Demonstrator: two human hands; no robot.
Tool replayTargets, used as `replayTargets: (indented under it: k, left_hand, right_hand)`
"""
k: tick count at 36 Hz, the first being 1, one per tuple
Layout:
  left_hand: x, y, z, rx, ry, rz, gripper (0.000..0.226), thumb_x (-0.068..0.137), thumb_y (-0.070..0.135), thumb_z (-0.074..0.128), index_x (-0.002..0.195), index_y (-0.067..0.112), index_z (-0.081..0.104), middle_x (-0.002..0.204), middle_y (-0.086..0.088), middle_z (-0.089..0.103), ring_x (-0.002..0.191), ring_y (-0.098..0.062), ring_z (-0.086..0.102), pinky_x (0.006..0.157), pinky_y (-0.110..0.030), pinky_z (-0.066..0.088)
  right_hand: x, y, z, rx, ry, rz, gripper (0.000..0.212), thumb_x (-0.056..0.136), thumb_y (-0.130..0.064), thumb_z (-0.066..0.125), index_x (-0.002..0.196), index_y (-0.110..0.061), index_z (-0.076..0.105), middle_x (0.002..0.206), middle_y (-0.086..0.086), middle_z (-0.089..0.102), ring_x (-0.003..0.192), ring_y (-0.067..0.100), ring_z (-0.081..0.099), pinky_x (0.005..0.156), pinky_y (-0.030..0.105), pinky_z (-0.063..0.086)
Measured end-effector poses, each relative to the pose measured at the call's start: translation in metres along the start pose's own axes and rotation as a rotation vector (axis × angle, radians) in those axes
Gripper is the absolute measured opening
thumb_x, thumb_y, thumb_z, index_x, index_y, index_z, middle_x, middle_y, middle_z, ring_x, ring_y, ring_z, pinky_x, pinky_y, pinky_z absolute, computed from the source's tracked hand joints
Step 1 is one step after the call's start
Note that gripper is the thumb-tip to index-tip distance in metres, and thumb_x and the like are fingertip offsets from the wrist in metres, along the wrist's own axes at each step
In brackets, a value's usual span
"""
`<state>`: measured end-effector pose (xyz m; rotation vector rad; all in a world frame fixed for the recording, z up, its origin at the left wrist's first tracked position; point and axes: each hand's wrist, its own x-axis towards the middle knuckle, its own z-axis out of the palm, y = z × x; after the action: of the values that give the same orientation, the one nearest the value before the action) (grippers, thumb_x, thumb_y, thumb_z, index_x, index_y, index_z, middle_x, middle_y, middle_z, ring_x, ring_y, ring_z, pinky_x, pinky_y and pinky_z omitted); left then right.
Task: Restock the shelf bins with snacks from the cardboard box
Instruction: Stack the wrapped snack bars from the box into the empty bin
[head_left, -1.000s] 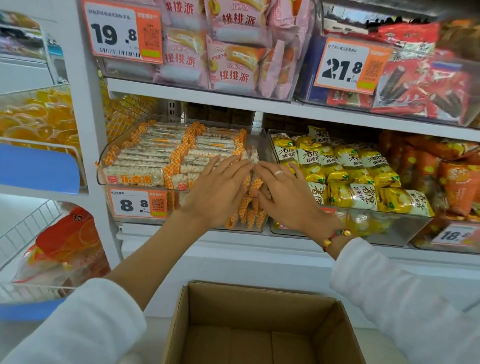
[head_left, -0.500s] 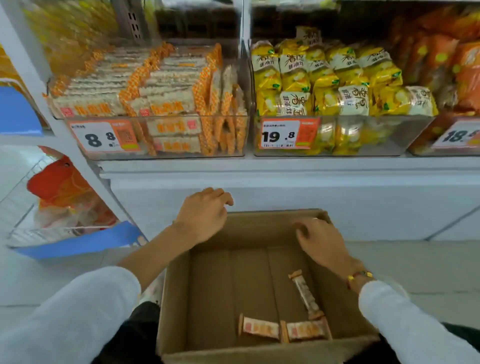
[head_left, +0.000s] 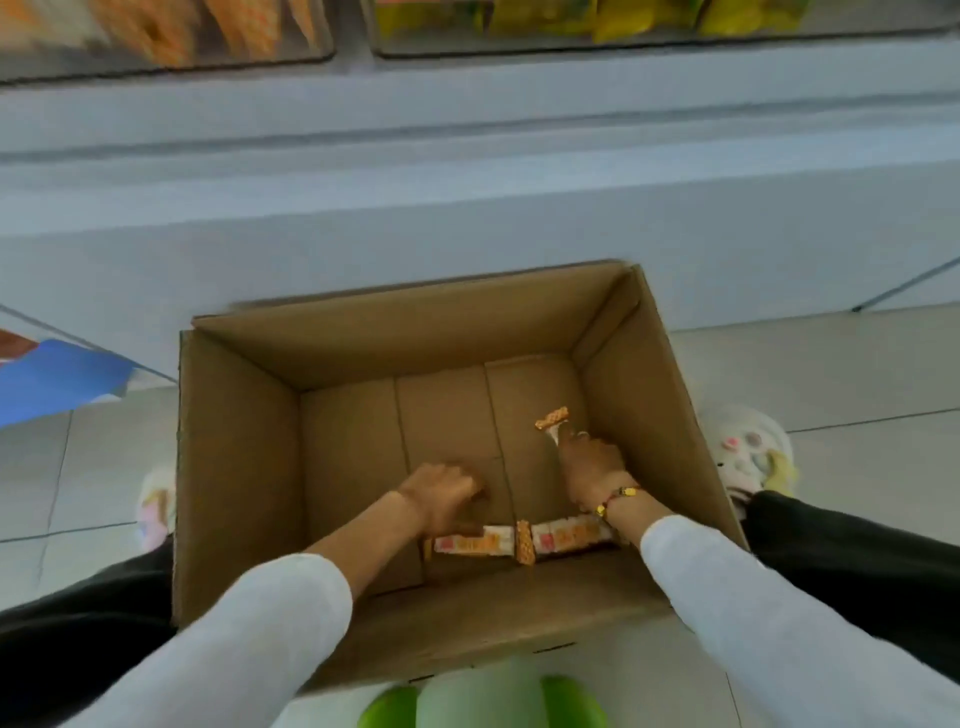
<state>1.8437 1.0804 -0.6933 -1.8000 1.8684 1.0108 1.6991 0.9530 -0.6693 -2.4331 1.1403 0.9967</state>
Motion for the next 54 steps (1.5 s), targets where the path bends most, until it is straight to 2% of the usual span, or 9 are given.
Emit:
replayTargets:
  k: [8, 19, 24, 27, 33, 38, 43, 47, 54]
  left_hand:
    - [0.017, 0.014, 0.021, 0.23, -0.032, 0.076, 0.044, 0.092, 0.04, 0.056, 0.127, 0.013, 0.054, 0.132, -0.009, 0.054, 0.12, -0.028, 0.053, 0.089, -0.038, 0.045]
    - [-0.069, -0.024, -0.098, -0.183, 0.235, -0.265, 0.051, 0.092, 0.05, 0.053, 0.125, 0.016, 0.039, 0.117, -0.006, 0.062, 0.104, -0.026, 0.061, 0.075, -0.034, 0.043]
    - [-0.156, -0.02, -0.171, -0.131, 0.245, -0.21, 0.052, 0.093, 0.049, 0.052, 0.131, 0.016, 0.037, 0.119, -0.005, 0.061, 0.097, -0.019, 0.058, 0.075, -0.028, 0.041]
    - [-0.207, -0.019, -0.207, -0.089, 0.285, -0.231, 0.053, 0.094, 0.05, 0.049, 0.138, 0.024, 0.032, 0.117, -0.003, 0.059, 0.092, -0.019, 0.056, 0.075, -0.029, 0.039]
    - [-0.286, -0.019, -0.275, -0.211, 0.482, -0.302, 0.065, 0.096, 0.049, 0.047, 0.15, 0.022, 0.023, 0.155, 0.001, 0.029, 0.138, -0.02, 0.034, 0.105, -0.029, 0.031]
    - [-0.321, -0.036, -0.31, -0.516, 0.836, -0.341, 0.073, 0.084, 0.058, 0.058, 0.142, 0.019, 0.038, 0.142, -0.001, 0.043, 0.123, -0.021, 0.046, 0.094, -0.034, 0.04]
    - [-0.329, -0.051, -0.309, -0.697, 1.126, -0.381, 0.049, 0.097, 0.039, 0.041, 0.14, 0.016, 0.041, 0.128, -0.007, 0.052, 0.106, -0.027, 0.052, 0.082, -0.035, 0.038]
    - [-0.328, -0.06, -0.311, -0.79, 1.249, -0.332, 0.044, 0.1, 0.024, 0.041, 0.141, 0.012, 0.036, 0.111, -0.001, 0.054, 0.072, -0.013, 0.048, 0.069, -0.033, 0.038]
    - [-0.314, -0.055, -0.336, -0.606, 1.47, -0.277, 0.056, 0.089, 0.032, 0.065, 0.139, 0.025, 0.041, 0.11, -0.001, 0.061, 0.092, -0.02, 0.059, 0.072, -0.027, 0.043]
  right_hand:
    - [0.021, -0.001, 0.002, -0.028, 0.04, -0.119, 0.07, 0.092, 0.001, 0.05, 0.15, -0.014, 0.015, 0.133, 0.017, 0.05, 0.117, 0.034, 0.055, 0.086, 0.04, 0.046]
    - [-0.033, -0.023, -0.088, 0.854, 0.115, -0.23, 0.059, 0.074, -0.016, 0.081, 0.115, -0.02, 0.039, 0.11, -0.002, 0.049, 0.088, 0.01, 0.054, 0.06, 0.018, 0.045]
    - [-0.083, -0.039, -0.148, 0.964, 0.292, -0.359, 0.054, 0.071, -0.018, 0.084, 0.111, -0.02, 0.047, 0.117, 0.0, 0.052, 0.105, 0.015, 0.051, 0.085, 0.026, 0.045]
    - [-0.116, -0.051, -0.182, 1.062, 0.352, -0.428, 0.043, 0.077, -0.017, 0.079, 0.109, -0.02, 0.052, 0.111, -0.003, 0.054, 0.096, 0.011, 0.055, 0.069, 0.016, 0.046]
    - [-0.183, -0.074, -0.246, 1.316, 0.508, -0.556, 0.028, 0.083, -0.012, 0.073, 0.107, -0.018, 0.062, 0.112, 0.007, 0.064, 0.092, 0.019, 0.068, 0.072, 0.025, 0.058]
    - [-0.233, -0.083, -0.299, 1.13, 0.818, -0.624, 0.012, 0.091, -0.021, 0.065, 0.1, -0.027, 0.069, 0.089, -0.002, 0.07, 0.089, 0.021, 0.066, 0.083, 0.04, 0.052]
    - [-0.239, -0.101, -0.35, 0.775, 1.2, -0.531, 0.027, 0.097, -0.027, 0.053, 0.106, -0.012, 0.072, 0.076, 0.007, 0.068, 0.062, 0.019, 0.059, 0.053, 0.03, 0.046]
    - [-0.212, -0.12, -0.381, 0.557, 1.398, -0.397, 0.03, 0.096, -0.028, 0.052, 0.119, -0.013, 0.063, 0.096, 0.012, 0.069, 0.091, 0.029, 0.062, 0.072, 0.038, 0.05]
    - [-0.174, -0.145, -0.397, 0.396, 1.461, -0.273, 0.023, 0.09, -0.022, 0.056, 0.111, -0.021, 0.065, 0.114, 0.006, 0.06, 0.096, 0.029, 0.062, 0.066, 0.031, 0.038]
